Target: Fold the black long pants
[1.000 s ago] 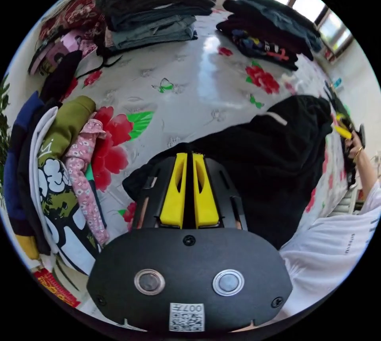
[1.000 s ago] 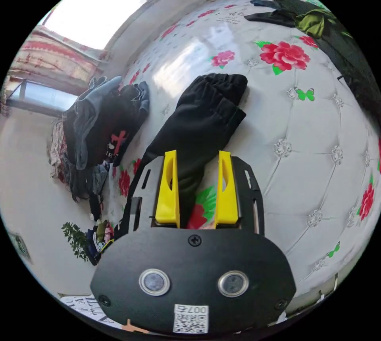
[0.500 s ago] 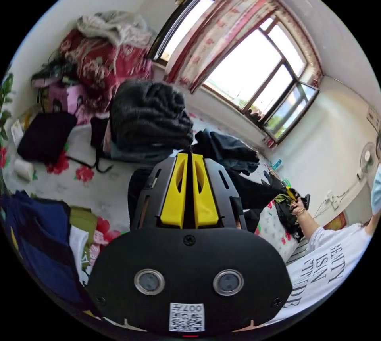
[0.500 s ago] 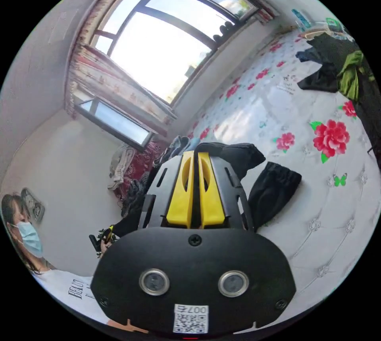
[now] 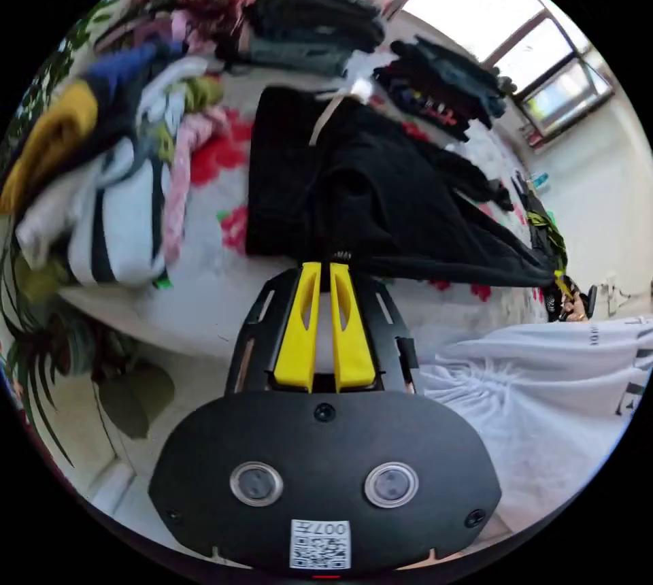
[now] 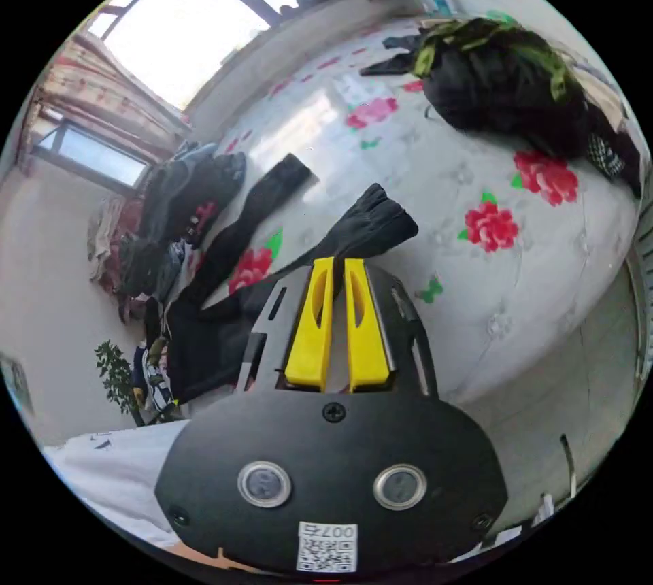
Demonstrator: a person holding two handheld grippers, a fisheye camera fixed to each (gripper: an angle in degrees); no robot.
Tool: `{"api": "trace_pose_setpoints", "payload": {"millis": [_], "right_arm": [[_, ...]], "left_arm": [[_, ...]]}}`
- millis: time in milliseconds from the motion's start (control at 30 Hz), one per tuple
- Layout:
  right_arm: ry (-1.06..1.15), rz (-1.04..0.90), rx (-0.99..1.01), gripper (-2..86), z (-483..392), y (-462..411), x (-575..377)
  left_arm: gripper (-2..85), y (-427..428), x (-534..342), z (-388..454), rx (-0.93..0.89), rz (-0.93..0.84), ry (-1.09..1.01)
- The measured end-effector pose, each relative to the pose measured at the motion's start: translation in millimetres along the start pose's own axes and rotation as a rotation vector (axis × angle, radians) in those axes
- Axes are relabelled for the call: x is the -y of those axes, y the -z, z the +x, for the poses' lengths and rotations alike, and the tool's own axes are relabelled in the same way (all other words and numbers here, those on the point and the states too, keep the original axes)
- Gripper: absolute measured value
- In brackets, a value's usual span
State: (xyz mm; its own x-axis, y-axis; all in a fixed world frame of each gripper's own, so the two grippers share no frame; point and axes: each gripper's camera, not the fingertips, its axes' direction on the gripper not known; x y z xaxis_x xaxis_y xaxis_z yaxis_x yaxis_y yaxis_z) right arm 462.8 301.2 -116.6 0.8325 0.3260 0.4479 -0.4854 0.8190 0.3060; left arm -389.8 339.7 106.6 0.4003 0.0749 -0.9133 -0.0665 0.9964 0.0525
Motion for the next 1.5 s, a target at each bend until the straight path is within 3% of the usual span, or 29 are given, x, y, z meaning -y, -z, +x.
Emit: {"api": "trace_pose_setpoints", "payload": {"millis": [133, 233, 467, 667, 800, 1033, 1133, 1200, 1367, 1500], "right_arm": [[-0.071, 0.079, -0.058, 2.4, 6, -18, -50], [0.041, 0.188, -0.067, 3.2, -39, -27, -79], [0.584, -0.043, -0.146, 4.7, -214, -140, -134], [0.737, -0.216, -0.223, 4.3, -276, -228, -175], [0.757, -0.171, -0.273, 3.6, -275, -245, -194], [0.743, -0.237, -0.29, 1.7, -260, -246, -206], [0.703, -0.269, -0.252, 1.0, -253, -244, -210], [0.679, -0.318, -0.263, 0.8, -254, -242, -200], [0.649, -0.108, -0.187, 1.8, -276, -218, -146], [0.584, -0.063, -0.093, 4.4, -312, -232, -64]], "left_arm": [[4.2, -7, -25, 1, 0.013, 0.01, 0.072], [4.4, 11, -21, 7, 0.105, 0.055, 0.069], [5.4, 53, -10, 40, 0.185, 0.274, -0.036], [7.1, 6, 26, 73, 0.16, 0.186, -0.183], [3.3, -53, 51, 89, 0.272, -0.019, -0.233], [-0.9, -67, 50, 128, 0.494, -0.149, -0.499], [-0.9, -55, 46, 121, 0.409, -0.176, -0.441], [-0.8, -43, 44, 113, 0.356, -0.162, -0.378], [0.4, 1, 52, 108, 0.27, 0.033, -0.238], [6.3, 7, 100, 133, 0.156, 0.16, -0.241]]}}
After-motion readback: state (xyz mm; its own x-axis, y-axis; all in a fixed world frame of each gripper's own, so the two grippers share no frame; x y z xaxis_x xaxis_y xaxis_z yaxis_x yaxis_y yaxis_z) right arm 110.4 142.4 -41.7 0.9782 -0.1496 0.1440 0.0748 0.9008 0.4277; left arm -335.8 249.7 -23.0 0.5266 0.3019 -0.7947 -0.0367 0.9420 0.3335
